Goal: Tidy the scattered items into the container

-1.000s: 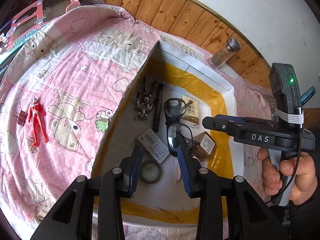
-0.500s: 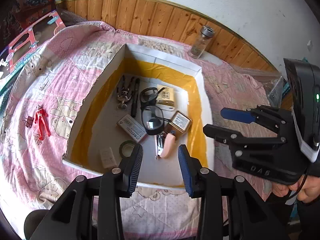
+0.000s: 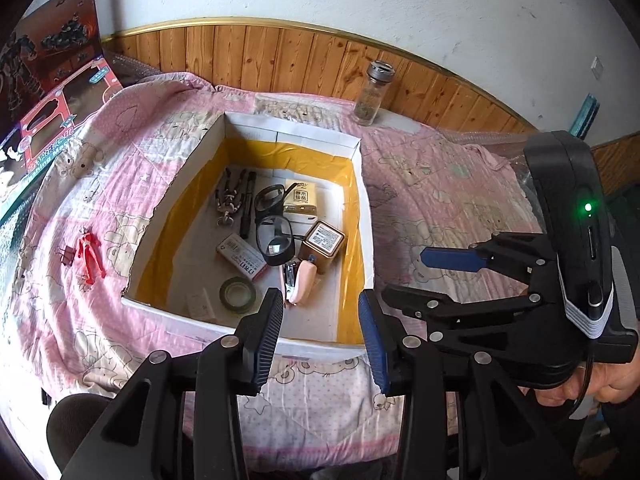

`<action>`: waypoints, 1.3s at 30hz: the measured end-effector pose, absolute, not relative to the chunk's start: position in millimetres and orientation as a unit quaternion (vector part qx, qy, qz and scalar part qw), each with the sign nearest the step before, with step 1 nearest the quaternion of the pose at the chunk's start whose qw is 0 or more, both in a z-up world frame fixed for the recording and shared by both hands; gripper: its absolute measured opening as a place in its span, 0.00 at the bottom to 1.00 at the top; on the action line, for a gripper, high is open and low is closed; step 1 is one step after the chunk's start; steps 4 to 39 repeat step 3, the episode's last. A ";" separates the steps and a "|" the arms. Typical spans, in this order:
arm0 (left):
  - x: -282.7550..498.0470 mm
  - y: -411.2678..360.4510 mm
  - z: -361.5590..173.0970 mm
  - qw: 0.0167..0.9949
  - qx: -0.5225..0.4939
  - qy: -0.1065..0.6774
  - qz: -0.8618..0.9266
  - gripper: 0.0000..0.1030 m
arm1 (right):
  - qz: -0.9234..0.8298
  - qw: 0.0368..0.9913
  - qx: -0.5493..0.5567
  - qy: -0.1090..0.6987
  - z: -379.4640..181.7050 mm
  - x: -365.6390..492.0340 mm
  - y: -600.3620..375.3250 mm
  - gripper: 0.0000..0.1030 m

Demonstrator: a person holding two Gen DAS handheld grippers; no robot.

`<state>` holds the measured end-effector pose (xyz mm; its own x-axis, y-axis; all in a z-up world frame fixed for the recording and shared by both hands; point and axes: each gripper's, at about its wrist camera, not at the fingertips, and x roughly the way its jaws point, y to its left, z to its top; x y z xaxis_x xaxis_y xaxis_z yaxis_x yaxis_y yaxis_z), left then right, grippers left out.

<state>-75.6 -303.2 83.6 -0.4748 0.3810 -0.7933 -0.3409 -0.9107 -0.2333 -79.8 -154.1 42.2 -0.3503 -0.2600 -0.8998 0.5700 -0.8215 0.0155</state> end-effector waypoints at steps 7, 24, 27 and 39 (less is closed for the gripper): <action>-75.3 -304.7 84.0 0.211 -0.467 -0.020 0.858 0.40 | -0.809 0.257 0.504 0.161 46.5 -79.2 -160.0 0.53; -75.3 -304.7 84.0 0.211 -0.467 -0.020 0.858 0.40 | -0.809 0.257 0.504 0.161 46.5 -79.2 -160.0 0.53; -75.3 -304.7 84.0 0.211 -0.467 -0.020 0.858 0.40 | -0.809 0.257 0.504 0.161 46.5 -79.2 -160.0 0.53; -75.3 -304.7 84.0 0.211 -0.467 -0.020 0.858 0.40 | -0.809 0.257 0.504 0.161 46.5 -79.2 -160.0 0.53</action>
